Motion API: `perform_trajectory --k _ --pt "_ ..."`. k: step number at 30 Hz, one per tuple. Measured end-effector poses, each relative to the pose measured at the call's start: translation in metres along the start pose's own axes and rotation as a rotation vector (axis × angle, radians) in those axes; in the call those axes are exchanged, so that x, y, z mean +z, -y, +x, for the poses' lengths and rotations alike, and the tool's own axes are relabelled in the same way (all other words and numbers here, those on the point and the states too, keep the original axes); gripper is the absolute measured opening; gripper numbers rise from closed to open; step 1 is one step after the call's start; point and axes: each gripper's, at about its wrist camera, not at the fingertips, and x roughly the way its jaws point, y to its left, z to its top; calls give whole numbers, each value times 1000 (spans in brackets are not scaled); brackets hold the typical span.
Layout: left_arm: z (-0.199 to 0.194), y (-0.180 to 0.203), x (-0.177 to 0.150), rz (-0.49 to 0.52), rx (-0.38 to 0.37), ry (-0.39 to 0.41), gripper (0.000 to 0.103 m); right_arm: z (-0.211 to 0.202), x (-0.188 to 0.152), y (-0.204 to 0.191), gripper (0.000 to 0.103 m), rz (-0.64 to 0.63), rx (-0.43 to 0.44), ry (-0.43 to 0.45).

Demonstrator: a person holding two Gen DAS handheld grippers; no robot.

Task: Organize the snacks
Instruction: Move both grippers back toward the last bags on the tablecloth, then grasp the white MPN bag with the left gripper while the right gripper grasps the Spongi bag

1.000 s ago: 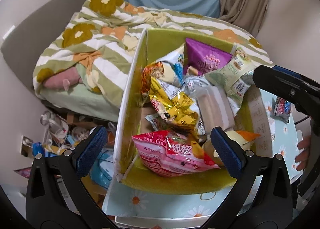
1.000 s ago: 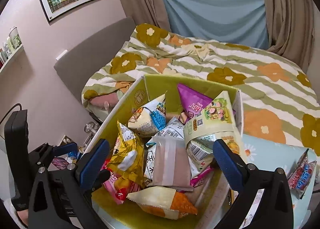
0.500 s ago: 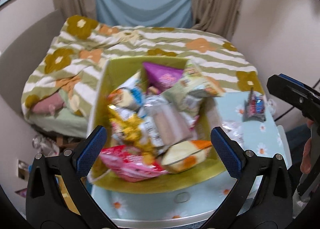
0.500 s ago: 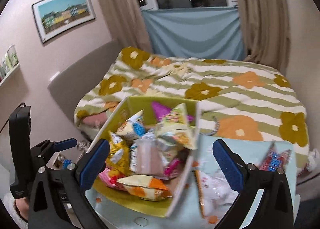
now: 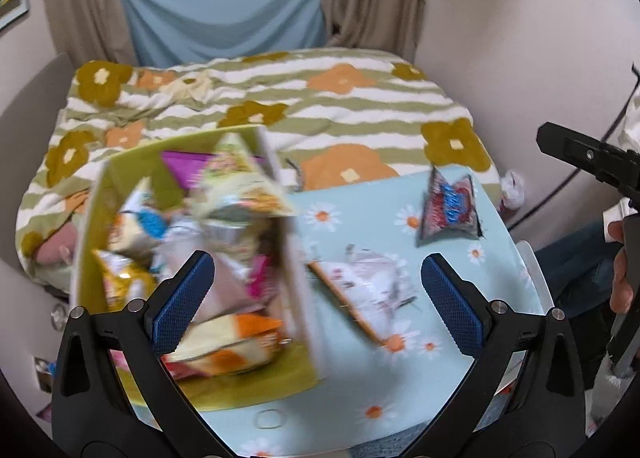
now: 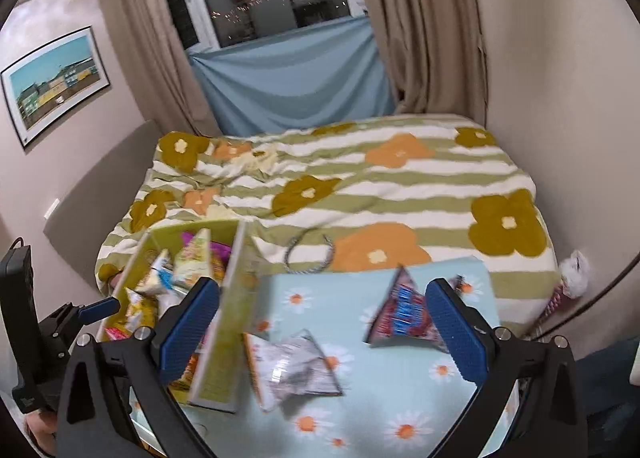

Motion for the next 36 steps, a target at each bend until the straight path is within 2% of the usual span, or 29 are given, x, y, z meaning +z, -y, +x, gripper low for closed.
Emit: perform_trajectory --k 4,10,13,20,23,29,33,35,36 --pt "32 48 6 116 31 -77 103 11 1 44 103 24 5 -58" --pt "90 97 3 278 60 -259 103 40 -4 107 103 88 34 -145" --pt "124 109 -5 366 97 -378 103 58 -7 127 103 107 47 -189" --pt "175 111 -20 502 138 -555 103 103 -22 151 103 111 75 -284" --pt "189 111 -23 523 131 -597 103 115 -25 149 103 10 74 -308" --pt "214 108 -32 488 106 -678 103 130 -30 143 103 -193 102 -333" --pt "228 104 -40 482 128 -717 88 139 -34 141 103 -265 136 -345" --pt "232 99 -39 451 125 -728 76 143 -36 138 103 -315 147 -345" --pt "233 97 -38 431 118 -730 73 144 -37 136 103 -341 150 -345"
